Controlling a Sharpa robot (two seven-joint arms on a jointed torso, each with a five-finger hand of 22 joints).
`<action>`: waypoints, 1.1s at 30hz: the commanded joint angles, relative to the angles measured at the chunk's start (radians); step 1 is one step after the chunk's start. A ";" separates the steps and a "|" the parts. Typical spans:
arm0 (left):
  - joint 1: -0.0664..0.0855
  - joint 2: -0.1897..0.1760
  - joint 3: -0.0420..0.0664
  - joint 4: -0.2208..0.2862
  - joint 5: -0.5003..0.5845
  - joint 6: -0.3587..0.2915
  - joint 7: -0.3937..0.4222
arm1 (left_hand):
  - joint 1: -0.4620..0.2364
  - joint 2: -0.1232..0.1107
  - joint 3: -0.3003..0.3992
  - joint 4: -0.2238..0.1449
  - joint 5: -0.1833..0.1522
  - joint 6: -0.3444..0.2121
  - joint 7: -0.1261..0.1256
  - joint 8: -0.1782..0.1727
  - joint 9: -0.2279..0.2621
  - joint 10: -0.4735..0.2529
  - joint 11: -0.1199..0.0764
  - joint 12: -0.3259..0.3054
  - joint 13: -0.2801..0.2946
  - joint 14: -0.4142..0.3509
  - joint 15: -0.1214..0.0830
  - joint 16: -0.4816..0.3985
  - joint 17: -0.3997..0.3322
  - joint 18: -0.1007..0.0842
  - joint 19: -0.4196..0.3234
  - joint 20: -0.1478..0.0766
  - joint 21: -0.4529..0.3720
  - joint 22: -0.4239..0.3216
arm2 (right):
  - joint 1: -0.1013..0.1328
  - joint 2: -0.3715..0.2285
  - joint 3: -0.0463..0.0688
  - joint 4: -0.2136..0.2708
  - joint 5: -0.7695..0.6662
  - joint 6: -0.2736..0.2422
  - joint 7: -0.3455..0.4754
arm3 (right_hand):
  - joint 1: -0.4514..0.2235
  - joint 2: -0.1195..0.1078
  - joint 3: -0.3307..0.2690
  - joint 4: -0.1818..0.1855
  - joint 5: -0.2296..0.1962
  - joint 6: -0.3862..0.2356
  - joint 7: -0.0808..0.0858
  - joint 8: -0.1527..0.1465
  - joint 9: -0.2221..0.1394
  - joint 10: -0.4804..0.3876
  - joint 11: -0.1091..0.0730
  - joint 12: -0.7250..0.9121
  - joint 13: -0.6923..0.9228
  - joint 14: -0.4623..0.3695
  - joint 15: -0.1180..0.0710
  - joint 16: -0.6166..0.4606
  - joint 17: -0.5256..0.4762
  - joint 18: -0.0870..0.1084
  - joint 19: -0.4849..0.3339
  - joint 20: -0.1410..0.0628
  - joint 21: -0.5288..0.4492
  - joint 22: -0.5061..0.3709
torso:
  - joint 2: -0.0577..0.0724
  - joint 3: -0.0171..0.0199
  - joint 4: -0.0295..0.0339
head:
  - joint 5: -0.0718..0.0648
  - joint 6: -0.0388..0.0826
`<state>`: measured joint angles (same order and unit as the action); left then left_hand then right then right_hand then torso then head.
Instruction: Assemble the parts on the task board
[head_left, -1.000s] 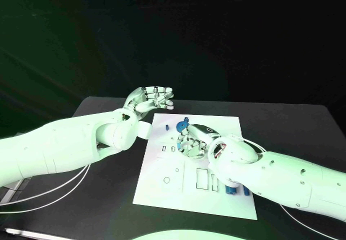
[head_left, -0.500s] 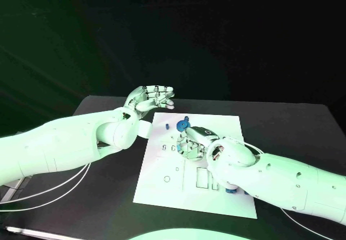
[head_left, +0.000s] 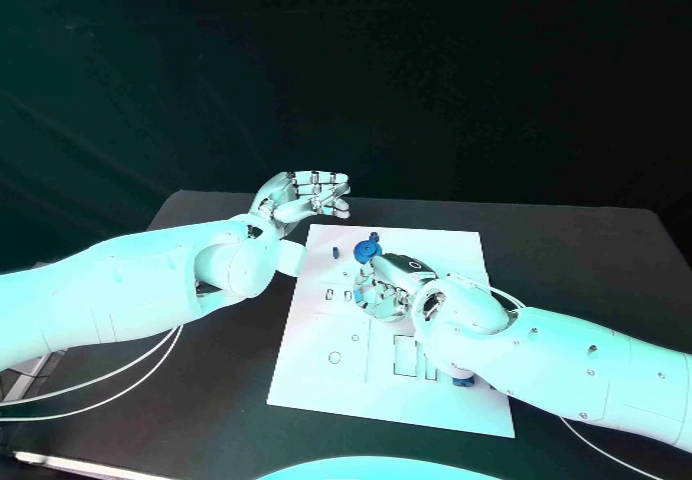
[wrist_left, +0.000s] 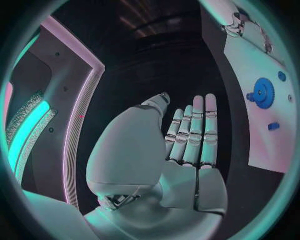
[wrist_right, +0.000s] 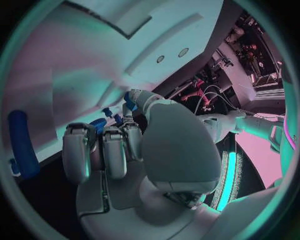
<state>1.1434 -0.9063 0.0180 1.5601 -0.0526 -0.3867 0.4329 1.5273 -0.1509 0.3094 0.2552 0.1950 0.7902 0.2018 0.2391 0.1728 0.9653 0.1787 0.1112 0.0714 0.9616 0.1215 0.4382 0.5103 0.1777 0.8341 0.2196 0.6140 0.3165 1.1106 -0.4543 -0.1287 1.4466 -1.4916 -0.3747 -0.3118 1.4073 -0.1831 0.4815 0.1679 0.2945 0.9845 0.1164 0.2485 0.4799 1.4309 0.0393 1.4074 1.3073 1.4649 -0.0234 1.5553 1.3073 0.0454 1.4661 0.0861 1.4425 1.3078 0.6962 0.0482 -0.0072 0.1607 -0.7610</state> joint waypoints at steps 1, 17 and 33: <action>0.001 0.003 0.001 0.002 -0.006 0.019 0.005 | -0.003 -0.008 0.005 0.000 -0.004 0.007 0.029 0.003 0.001 0.004 0.000 0.001 0.001 0.005 -0.001 0.004 0.001 0.002 -0.009 0.001 0.003 0.001 | -0.001 0.005 0.000 -0.006 -0.015 0.011 0.002 | -0.006 0.004 -0.001 -0.005 0.003 -0.003 0.004 0.023 0.028 -0.007 0.000 -0.005 0.076 0.100 -0.005 0.005 0.237 -0.011 0.022 -0.007 -0.003 0.168 | 0.000 0.0001 -0.0005 | 0.000 0.000; 0.001 0.004 0.001 0.000 -0.006 0.020 0.005 | -0.003 -0.008 0.005 0.000 -0.004 0.007 0.029 0.003 0.001 0.004 0.000 0.001 0.001 0.005 -0.001 0.004 0.001 0.002 -0.009 0.001 0.003 0.001 | -0.005 0.016 -0.003 -0.026 -0.017 0.011 0.009 | -0.013 0.000 0.000 -0.005 0.003 -0.011 0.007 0.021 0.027 -0.009 0.002 -0.007 0.073 0.099 -0.003 0.005 0.236 -0.010 0.020 -0.006 -0.006 0.166 | 0.000 0.0003 -0.0008 | 0.002 -0.004; 0.001 0.004 0.001 -0.001 -0.007 0.021 0.005 | -0.004 -0.009 0.006 0.000 -0.004 0.006 0.029 0.002 0.002 0.003 0.000 0.001 0.001 0.002 -0.001 0.008 0.005 0.002 -0.012 0.000 0.008 0.004 | -0.008 0.016 -0.005 -0.023 -0.017 0.016 0.007 | -0.036 -0.014 -0.005 0.000 0.002 -0.022 0.011 0.020 0.025 -0.014 0.006 -0.013 0.069 0.099 0.000 0.004 0.233 -0.009 0.018 -0.003 -0.010 0.164 | 0.000 0.0007 -0.0014 | 0.003 -0.005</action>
<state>1.1434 -0.9042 0.0180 1.5583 -0.0542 -0.3839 0.4319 1.5268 -0.1514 0.3094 0.2552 0.1949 0.7902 0.2018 0.2391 0.1733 0.9652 0.1787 0.1112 0.0713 0.9615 0.1216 0.4421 0.5147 0.1776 0.8270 0.2195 0.6180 0.3201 1.1057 -0.4379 -0.1314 1.4232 -1.4980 -0.3756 -0.3066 1.3775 -0.1987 0.4814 0.1679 0.2938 0.9692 0.1271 0.2687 0.4957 1.4217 0.0484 1.3990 1.3080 1.4649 -0.0233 1.5553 1.3079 0.0454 1.4661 0.0861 1.4365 1.3074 0.6960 0.0489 -0.0084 0.1638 -0.7661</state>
